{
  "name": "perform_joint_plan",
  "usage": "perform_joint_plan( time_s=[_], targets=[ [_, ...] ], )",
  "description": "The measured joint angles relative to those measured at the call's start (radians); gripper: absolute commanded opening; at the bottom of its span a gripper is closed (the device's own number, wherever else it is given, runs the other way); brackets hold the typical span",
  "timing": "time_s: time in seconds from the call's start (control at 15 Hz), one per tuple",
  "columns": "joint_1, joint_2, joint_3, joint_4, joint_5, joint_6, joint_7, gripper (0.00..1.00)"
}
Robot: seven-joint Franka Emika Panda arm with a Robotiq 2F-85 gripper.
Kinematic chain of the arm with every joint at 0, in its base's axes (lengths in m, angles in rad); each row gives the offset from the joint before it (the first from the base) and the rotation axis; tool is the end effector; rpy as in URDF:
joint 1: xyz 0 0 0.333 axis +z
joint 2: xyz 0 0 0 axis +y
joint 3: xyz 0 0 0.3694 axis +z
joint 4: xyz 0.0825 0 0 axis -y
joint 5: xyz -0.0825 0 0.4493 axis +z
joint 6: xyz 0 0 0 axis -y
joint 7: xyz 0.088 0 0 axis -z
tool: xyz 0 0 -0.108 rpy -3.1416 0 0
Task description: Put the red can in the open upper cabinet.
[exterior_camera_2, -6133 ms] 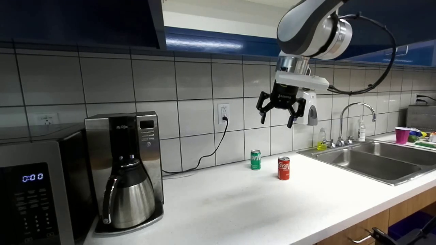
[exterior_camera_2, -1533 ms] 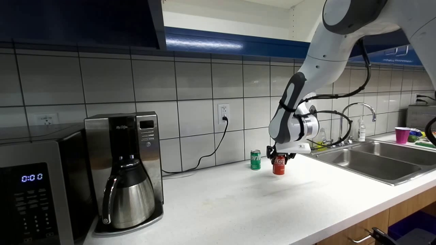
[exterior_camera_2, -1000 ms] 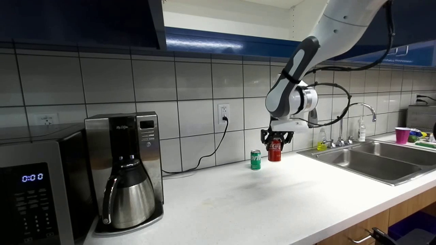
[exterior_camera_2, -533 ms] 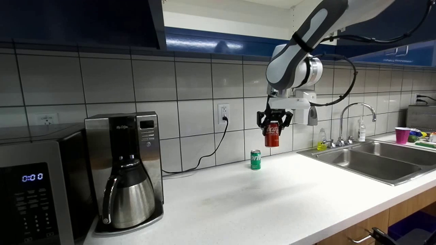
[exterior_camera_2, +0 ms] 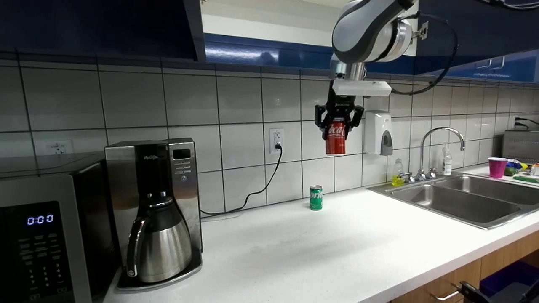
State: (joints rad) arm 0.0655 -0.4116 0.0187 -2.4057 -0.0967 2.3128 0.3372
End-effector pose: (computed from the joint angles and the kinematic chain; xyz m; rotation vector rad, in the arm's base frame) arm 0.4872 0.0398 0.5203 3.0638 -0.3065 0.5121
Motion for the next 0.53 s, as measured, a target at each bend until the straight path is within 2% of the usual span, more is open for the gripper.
perform_joint_plan(
  time_s=[0.53],
  targets=[
    [-0.001,-0.18,0.081,0.112,0.037,-0.199,0.023,0.39]
  ],
)
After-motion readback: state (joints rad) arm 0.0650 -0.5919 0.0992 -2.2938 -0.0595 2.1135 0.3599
